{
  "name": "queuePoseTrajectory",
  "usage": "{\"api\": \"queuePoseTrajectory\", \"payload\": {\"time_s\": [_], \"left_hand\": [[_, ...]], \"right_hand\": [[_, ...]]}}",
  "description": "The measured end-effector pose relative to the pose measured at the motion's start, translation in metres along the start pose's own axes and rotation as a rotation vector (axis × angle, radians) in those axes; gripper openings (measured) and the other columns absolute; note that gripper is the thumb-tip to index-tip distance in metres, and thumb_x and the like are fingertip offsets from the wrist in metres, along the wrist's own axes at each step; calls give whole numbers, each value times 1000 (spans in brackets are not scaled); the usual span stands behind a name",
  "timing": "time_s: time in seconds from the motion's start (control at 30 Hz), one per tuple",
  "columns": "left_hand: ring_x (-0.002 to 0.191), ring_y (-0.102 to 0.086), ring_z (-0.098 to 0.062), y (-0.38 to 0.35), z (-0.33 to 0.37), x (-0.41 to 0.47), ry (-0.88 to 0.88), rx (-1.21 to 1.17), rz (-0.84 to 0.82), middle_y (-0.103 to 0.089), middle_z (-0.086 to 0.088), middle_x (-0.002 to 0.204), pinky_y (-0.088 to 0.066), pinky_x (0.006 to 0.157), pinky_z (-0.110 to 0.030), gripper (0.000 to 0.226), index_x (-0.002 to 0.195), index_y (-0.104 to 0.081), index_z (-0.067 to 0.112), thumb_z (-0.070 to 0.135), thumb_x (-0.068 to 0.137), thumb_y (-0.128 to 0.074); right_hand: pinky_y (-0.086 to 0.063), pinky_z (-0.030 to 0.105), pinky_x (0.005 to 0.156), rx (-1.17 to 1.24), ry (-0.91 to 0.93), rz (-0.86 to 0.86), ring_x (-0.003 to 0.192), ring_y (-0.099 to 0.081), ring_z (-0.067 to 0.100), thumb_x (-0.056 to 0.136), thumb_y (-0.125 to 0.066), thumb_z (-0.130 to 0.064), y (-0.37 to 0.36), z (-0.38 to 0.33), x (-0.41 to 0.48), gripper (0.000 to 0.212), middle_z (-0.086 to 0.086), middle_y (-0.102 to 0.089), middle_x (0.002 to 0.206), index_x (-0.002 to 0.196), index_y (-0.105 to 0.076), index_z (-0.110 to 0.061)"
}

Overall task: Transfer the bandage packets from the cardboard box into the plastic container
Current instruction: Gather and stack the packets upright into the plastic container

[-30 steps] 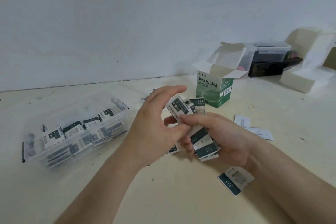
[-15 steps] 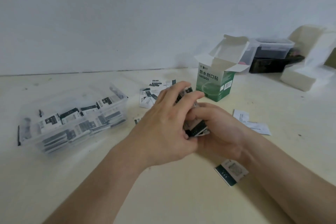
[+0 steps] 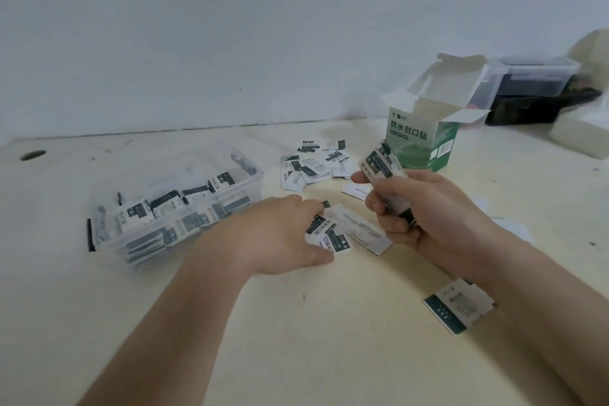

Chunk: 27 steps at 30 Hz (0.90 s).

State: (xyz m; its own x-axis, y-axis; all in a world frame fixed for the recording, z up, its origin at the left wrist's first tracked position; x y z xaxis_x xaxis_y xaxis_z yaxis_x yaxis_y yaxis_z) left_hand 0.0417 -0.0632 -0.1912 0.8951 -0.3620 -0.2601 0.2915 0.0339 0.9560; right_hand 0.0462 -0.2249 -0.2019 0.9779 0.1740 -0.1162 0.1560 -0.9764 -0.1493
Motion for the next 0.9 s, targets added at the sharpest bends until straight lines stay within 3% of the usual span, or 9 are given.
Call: {"api": "queuePoseTrajectory", "payload": {"time_s": [0.07, 0.17, 0.27, 0.33, 0.47, 0.67, 0.8, 0.9], "left_hand": [[116, -52, -13, 3, 2, -1, -1, -21, 20, -49, 8, 136, -43, 96, -31, 61, 140, -38, 31, 53, 87, -59], [117, -50, -13, 6, 4, 4, 3, -71, 173, -53, 7, 130, -43, 96, -34, 60, 134, -45, 31, 61, 84, -57], [119, -46, -17, 3, 13, 13, 38, -115, 351, -55, 4, 127, -44, 92, -37, 66, 134, -44, 27, 69, 83, -49], [113, -48, -19, 0, 19, 23, 51, -108, 389, -57, 3, 120, -44, 90, -38, 67, 128, -48, 24, 68, 78, -57], [109, -55, -19, -2, 16, 35, 102, -324, 331, -60, 9, 114, -43, 96, -42, 66, 130, -48, 32, 49, 72, -74], [111, -53, -21, -2, 12, 33, 78, -223, 398, -59, 4, 115, -46, 93, -42, 55, 120, -59, 29, 53, 72, -70], [115, -54, -16, -1, 13, 35, 83, -312, 344, -60, 10, 120, -42, 99, -40, 64, 129, -53, 31, 44, 71, -76], [109, -55, -19, -2, 16, 39, 75, -335, 309, -63, 11, 110, -45, 95, -44, 42, 110, -62, 36, 42, 69, -74]], "right_hand": [[-25, 22, 41, -259, 61, 62, 47, -37, 12, 96, -51, -10, 1, -3, -1, 17, 4, -53, 68, 105, -65, -8], [-36, 27, 52, -895, 244, 175, 58, -47, 12, 91, -54, -13, 3, -14, -2, 10, -3, -56, 70, 93, -64, -14], [-38, 27, 55, -1172, 194, 152, 68, -51, 9, 87, -62, -27, 2, -12, -5, 12, -7, -55, 74, 78, -54, -24], [-46, 32, 66, -1289, 138, 136, 78, -55, 17, 85, -62, -32, 2, -8, -4, 12, -3, -59, 84, 86, -56, -22], [-47, 34, 67, -1282, 122, 130, 79, -57, 19, 82, -67, -36, 1, -8, -4, 19, -2, -60, 82, 85, -58, -19], [-40, 26, 53, -1256, 133, 112, 66, -55, 12, 82, -70, -39, -5, -8, -5, 24, -5, -58, 71, 71, -56, -23], [-48, 32, 64, -1252, 141, 98, 74, -60, 16, 81, -72, -38, -6, -9, -5, 19, -3, -64, 78, 82, -64, -20], [-47, 31, 64, -1216, 140, 71, 75, -59, 17, 82, -71, -34, -6, -8, -5, 17, -1, -64, 81, 85, -64, -19]]}}
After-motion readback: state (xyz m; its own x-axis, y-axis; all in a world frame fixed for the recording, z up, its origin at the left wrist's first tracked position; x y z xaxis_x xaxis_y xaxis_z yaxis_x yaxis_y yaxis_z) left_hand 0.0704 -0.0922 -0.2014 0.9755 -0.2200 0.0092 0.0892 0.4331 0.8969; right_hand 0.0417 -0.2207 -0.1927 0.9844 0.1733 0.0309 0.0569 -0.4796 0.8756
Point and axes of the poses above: each hand's wrist, its own x-axis towards the middle knuckle, its own y-axis out of the back of the hand, z = x × y, the point moved 6 cm from there along x, towards the middle knuckle
